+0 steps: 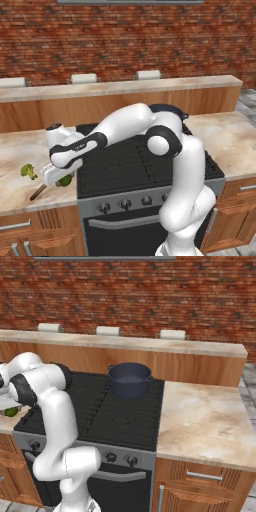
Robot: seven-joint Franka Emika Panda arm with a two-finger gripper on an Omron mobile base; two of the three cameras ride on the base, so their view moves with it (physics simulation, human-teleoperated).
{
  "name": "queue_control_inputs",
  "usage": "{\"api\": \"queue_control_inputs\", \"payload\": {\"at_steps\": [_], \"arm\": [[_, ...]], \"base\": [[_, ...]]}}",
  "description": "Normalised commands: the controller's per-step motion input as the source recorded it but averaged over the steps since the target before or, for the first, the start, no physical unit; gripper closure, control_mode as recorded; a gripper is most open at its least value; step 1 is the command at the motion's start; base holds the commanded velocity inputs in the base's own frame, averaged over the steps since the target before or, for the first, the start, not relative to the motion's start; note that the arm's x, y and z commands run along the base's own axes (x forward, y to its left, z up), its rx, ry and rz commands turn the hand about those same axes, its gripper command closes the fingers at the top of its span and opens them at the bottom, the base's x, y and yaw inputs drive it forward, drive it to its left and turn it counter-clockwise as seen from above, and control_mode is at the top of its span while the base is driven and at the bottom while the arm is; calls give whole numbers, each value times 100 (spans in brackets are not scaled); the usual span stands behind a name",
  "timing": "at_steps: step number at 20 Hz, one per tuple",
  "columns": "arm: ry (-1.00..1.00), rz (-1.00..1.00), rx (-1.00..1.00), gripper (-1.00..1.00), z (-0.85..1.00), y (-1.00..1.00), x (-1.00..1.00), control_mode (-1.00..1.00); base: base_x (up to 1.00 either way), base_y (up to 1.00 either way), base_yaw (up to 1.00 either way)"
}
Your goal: Put the lime and broccoli in the pot. Retrieve the spatula and lightly stir the vegetables in the pot.
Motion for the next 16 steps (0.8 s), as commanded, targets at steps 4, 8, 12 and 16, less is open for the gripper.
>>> {"api": "queue_control_inputs", "payload": {"at_steps": [4,8,12,16], "arm": [[0,-1,1,100,78,-94,-5,-100],[0,-9,1,100,81,-96,0,-100],[0,-17,4,100,65,-100,1,-100],[0,-26,1,100,53,-99,14,-100]], "base": [[0,0,0],[0,0,0],[0,0,0],[0,0,0]]}}
